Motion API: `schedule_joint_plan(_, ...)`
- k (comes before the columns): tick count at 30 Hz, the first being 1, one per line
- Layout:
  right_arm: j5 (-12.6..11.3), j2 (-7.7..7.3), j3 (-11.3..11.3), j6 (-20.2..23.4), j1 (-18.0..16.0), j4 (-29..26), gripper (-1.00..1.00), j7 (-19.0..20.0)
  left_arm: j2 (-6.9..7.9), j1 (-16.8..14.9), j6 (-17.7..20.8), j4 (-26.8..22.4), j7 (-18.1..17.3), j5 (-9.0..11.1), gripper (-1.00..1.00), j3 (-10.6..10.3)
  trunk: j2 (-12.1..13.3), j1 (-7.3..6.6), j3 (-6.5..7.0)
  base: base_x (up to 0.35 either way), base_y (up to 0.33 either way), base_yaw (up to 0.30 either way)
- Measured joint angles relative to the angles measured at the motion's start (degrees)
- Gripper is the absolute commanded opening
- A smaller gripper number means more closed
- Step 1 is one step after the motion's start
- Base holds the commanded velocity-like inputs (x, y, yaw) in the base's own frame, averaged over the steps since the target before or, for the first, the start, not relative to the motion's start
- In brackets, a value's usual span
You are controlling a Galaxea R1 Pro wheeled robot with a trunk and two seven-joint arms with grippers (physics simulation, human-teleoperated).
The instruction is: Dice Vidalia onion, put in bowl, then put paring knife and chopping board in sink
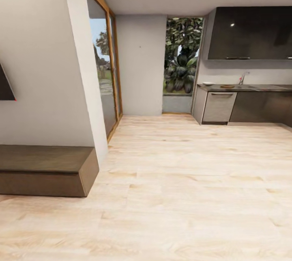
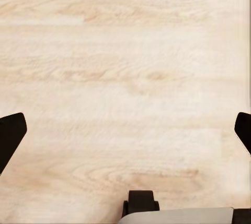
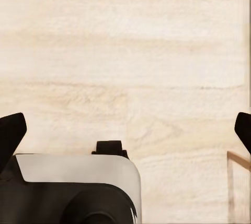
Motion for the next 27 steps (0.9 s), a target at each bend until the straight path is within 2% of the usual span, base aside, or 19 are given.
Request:
schedule_joint_plan(9,-0.03,0.06,0.04,-0.02,0.00,0.00,1.00,0.15,0.00,0.00,0.00,-0.05,-0.01,0.00,1.00,0.00,0.00,0.00,0.00,0.235,-0.044,0.000)
schedule_joint_plan(18,-0.10,0.70,0.03,0.09,0.00,0.00,1.00,0.27,0.00,0.00,0.01,0.01,0.02,0.00,1.00,0.00,0.00,-0.01,0.00,0.278,-0.001,0.000)
schedule_joint_plan(23,-0.05,1.72,0.05,0.01,0.00,0.16,1.00,0.40,0.00,0.00,0.01,0.04,0.05,-0.01,1.00,0.00,0.00,-0.01,0.00,0.322,0.000,0.000)
schedule_joint_plan(27,-0.16,1.60,-0.21,-0.10,0.00,-0.31,1.00,0.38,0.00,0.00,0.01,0.04,0.05,-0.01,1.00,0.00,0.00,-0.01,0.00,0.324,0.000,0.000)
